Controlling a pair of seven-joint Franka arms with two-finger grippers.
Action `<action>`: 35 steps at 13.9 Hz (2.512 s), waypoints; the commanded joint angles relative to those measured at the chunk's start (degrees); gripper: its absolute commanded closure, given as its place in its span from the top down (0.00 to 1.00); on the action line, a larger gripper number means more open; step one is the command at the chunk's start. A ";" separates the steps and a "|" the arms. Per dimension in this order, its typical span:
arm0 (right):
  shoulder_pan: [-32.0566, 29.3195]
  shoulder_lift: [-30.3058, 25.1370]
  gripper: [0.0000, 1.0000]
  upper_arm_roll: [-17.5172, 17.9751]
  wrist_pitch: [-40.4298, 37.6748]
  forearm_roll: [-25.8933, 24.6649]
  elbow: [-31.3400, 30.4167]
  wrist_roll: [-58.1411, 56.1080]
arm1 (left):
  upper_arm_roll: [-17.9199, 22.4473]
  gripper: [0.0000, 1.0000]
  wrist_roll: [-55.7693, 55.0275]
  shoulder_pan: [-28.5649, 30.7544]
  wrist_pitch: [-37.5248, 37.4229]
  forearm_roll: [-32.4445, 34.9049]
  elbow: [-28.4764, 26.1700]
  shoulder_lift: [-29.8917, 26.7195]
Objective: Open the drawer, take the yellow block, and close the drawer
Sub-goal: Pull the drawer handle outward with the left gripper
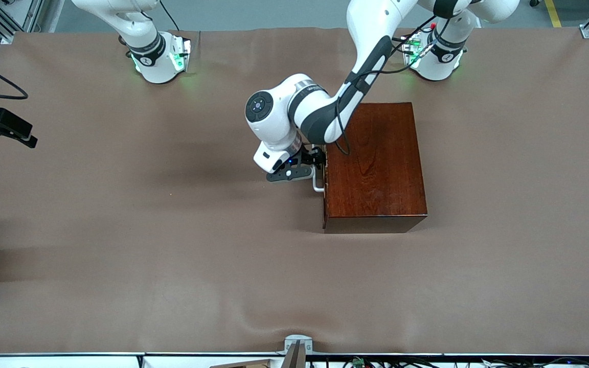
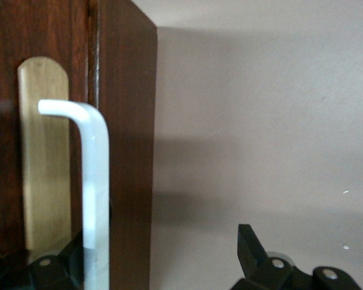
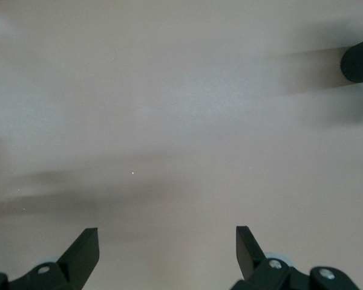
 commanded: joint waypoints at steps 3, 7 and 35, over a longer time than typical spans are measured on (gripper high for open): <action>-0.20 -0.72 1.00 0.30 -0.45 -0.34 -0.20 -0.51 | -0.25 1.00 -2.96 -0.12 2.91 0.97 2.34 0.84; -0.20 -0.72 1.00 0.30 -0.45 -0.34 -0.20 -0.51 | -0.78 1.00 -5.86 -0.65 2.74 0.10 2.25 0.49; -0.20 -0.72 1.00 0.30 -0.45 -0.34 -0.20 -0.59 | -2.27 1.00 -15.36 -3.81 21.28 -2.63 5.85 5.23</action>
